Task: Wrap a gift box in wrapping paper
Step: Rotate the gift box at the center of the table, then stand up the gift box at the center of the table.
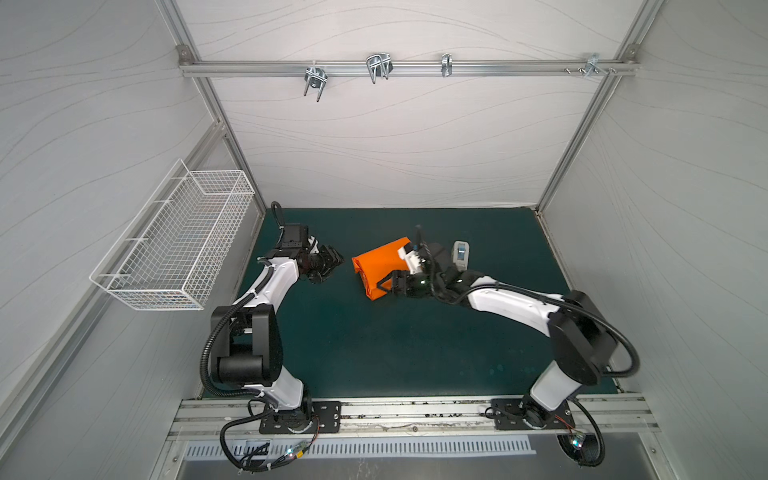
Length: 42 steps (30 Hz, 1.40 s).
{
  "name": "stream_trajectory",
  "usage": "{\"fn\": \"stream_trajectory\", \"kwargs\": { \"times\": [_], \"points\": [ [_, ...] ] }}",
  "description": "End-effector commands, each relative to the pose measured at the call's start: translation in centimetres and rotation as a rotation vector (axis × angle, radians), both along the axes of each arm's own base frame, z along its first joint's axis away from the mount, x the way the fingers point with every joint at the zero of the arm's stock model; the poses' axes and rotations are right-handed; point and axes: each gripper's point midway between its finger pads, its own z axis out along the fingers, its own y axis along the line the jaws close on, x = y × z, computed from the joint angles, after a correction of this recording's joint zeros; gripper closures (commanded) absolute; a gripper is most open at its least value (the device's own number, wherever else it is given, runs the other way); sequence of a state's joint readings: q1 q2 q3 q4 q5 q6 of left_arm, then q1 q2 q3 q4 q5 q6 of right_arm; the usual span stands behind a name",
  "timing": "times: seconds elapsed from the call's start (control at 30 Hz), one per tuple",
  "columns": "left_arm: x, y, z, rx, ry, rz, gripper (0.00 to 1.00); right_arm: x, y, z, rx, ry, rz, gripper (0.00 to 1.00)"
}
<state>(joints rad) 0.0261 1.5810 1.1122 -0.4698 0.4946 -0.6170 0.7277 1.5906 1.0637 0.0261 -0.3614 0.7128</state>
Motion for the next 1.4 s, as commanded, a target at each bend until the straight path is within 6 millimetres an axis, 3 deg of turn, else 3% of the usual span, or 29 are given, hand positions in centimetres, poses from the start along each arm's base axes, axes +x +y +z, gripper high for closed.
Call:
{"fn": "stream_trajectory", "kwargs": {
  "times": [0.0,0.1,0.13,0.27,0.43,0.63,0.8,1.0,1.17,1.37],
  "points": [
    [0.3,-3.1,-0.3,-0.020,-0.016,-0.071,0.37,3.9,-6.7,-1.0,-0.040,0.018,-0.085,0.12],
    [0.5,-4.7,-1.1,-0.058,-0.014,-0.074,0.37,7.3,-8.8,-2.3,-0.025,0.066,-0.094,0.10],
    [0.5,-5.2,-1.3,-0.064,-0.009,-0.077,0.38,8.5,-8.6,-2.2,-0.001,0.068,-0.076,0.10],
    [0.6,-6.3,-1.6,-0.063,0.000,-0.093,0.38,12.1,-7.8,-4.7,0.054,0.137,-0.047,0.13],
    [0.6,-6.6,-2.4,-0.025,0.025,-0.109,0.38,13.9,-6.2,-7.1,0.108,0.194,-0.018,0.16],
    [0.4,-6.6,-4.1,-0.016,0.062,-0.114,0.39,13.8,-4.0,-7.8,0.156,0.208,0.048,0.17],
    [0.7,-6.7,-4.4,-0.023,0.063,-0.112,0.39,14.1,-2.7,-8.0,0.171,0.212,0.078,0.23],
    [1.0,-6.8,-4.5,-0.024,0.062,-0.110,0.39,13.6,-1.1,-9.6,0.155,0.246,0.114,0.30],
    [1.0,-6.9,-4.7,-0.029,0.065,-0.117,0.39,12.7,-0.1,-9.8,0.164,0.253,0.151,0.38],
    [0.9,-7.1,-4.8,-0.050,0.062,-0.117,0.39,11.7,0.9,-8.0,0.208,0.250,0.199,0.61]
  ]
}}
